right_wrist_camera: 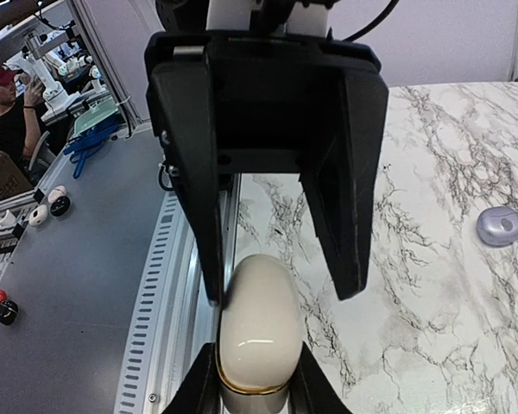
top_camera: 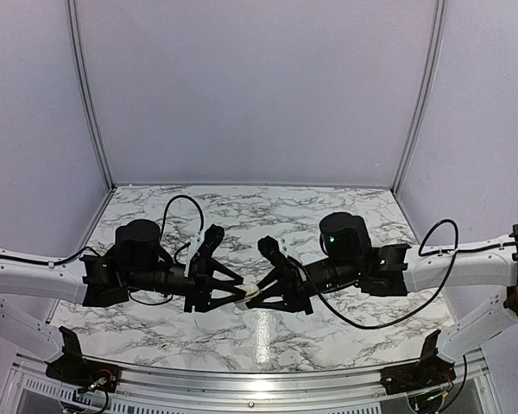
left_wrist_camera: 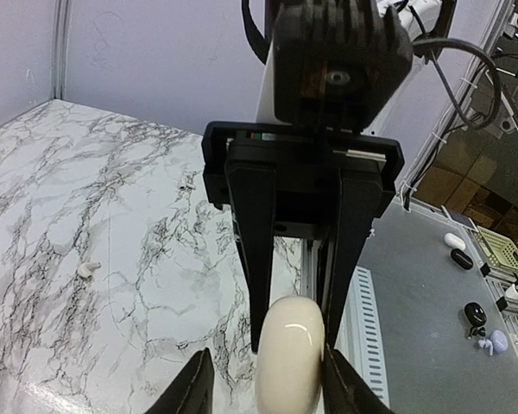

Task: Insert the wireless bluetooth earbuds into the charging case
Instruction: Pass from the left arm to the right, then pass from the right arm to the left, then pass from the left arm to the right, then open the charging case, then pass from the right arm to the left

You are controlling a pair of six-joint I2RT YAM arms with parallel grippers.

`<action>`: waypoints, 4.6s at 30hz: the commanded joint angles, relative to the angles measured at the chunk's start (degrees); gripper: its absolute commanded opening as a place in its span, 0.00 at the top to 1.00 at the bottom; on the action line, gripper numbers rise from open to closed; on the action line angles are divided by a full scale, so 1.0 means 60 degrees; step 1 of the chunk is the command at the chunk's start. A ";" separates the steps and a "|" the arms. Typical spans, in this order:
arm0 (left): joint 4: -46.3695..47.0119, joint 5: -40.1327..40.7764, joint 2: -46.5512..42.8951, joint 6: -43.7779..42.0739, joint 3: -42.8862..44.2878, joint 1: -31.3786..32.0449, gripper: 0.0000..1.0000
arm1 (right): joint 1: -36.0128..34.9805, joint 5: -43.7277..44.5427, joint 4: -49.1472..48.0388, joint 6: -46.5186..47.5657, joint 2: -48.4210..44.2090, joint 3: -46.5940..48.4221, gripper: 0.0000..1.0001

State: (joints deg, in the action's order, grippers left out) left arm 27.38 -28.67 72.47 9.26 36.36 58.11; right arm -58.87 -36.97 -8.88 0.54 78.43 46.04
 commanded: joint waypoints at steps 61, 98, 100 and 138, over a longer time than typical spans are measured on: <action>-0.0876 -0.0803 -0.0208 -0.0928 0.0377 0.0262 0.92 | 0.0144 -0.0781 0.0142 0.0066 0.0153 0.0485 0.65; -0.0739 0.0182 -0.0696 -0.0385 0.0236 -0.0105 0.48 | -0.0036 -0.0811 0.0582 0.0868 -0.0097 0.0476 1.00; -0.0739 0.0243 -0.0696 -0.0294 0.0191 -0.0165 0.49 | -0.0060 -0.0811 0.0549 0.0892 -0.0175 0.0452 1.00; 0.1420 0.0124 -0.1785 -0.0423 -0.0684 0.0031 0.45 | 0.0492 -0.0583 -0.3940 -0.1655 -0.0674 -0.0414 1.00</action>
State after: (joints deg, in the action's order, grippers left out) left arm 29.89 -27.18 61.17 6.83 30.39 57.39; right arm -56.21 -41.45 -23.14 -5.17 74.85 43.97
